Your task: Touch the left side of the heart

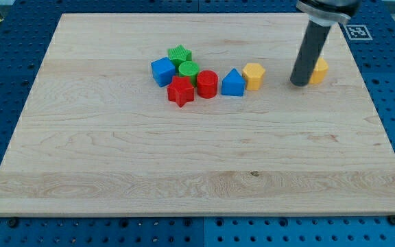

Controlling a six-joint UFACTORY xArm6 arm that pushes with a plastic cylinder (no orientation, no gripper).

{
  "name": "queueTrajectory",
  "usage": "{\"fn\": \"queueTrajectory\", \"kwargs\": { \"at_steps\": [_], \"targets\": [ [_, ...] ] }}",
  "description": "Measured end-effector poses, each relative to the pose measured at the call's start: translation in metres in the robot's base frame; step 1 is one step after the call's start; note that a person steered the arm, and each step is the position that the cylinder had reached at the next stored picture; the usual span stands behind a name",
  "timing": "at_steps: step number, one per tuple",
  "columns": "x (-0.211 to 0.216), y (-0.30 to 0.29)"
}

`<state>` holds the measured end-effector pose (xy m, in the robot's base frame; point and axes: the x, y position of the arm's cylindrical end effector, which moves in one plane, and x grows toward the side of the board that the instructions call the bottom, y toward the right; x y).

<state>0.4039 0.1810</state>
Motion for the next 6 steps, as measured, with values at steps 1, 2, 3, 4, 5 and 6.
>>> {"fn": "queueTrajectory", "kwargs": {
  "at_steps": [1,2,3,4,5,6],
  "targets": [
    [0.013,-0.007],
    [0.008,-0.040],
    [-0.031,-0.064],
    [-0.062,-0.070],
    [-0.065,-0.048],
    [-0.065,-0.034]
  ]
}}
